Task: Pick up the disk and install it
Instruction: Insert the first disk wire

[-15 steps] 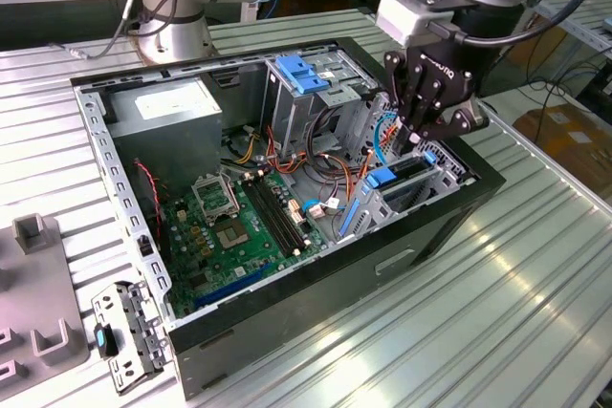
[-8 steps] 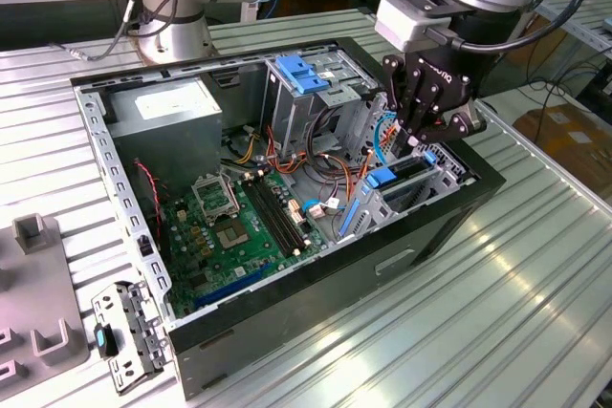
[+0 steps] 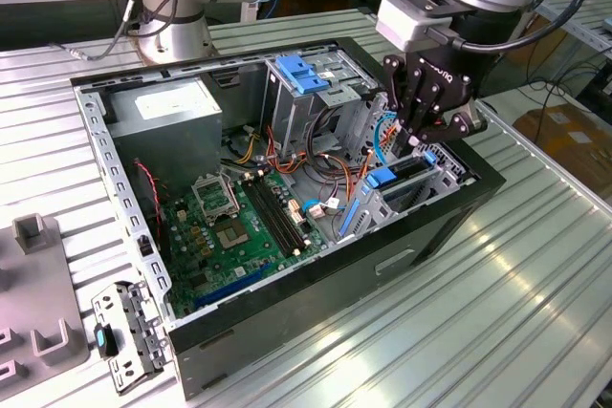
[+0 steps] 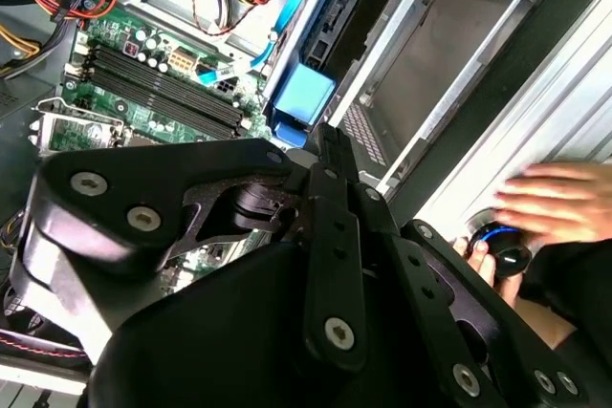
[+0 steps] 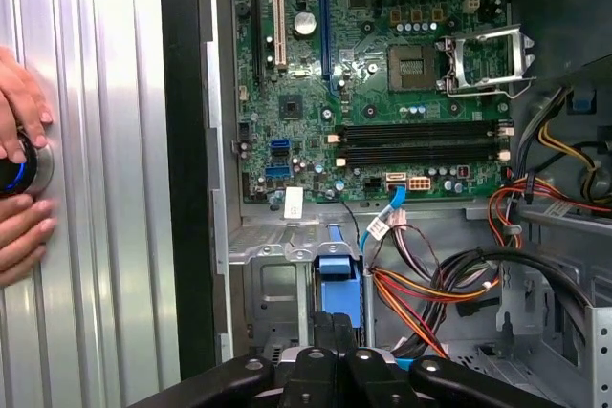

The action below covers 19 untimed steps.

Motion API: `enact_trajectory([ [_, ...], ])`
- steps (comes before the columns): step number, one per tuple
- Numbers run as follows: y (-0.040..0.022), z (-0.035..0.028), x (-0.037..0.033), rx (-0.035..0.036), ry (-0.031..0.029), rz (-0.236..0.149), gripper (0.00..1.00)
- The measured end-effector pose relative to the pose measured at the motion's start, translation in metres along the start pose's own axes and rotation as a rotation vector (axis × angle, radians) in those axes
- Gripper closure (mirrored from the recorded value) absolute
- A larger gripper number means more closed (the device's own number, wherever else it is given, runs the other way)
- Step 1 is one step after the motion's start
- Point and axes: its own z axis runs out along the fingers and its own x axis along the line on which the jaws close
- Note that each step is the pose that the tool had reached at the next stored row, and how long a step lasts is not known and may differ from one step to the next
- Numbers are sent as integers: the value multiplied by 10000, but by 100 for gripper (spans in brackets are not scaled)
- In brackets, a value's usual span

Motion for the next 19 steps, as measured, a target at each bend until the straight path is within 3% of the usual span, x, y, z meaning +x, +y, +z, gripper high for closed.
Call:
enact_trajectory([
  [4,-158,2,-9,-18,2,2,89],
  [5,-310,4,-18,-44,5,0,89],
  [6,-375,5,-23,-52,5,-1,89],
  [15,-849,11,-112,-77,6,-5,89],
  [16,-861,10,-114,-77,9,-82,89],
  [19,-862,10,-114,-45,-3,-869,89],
])
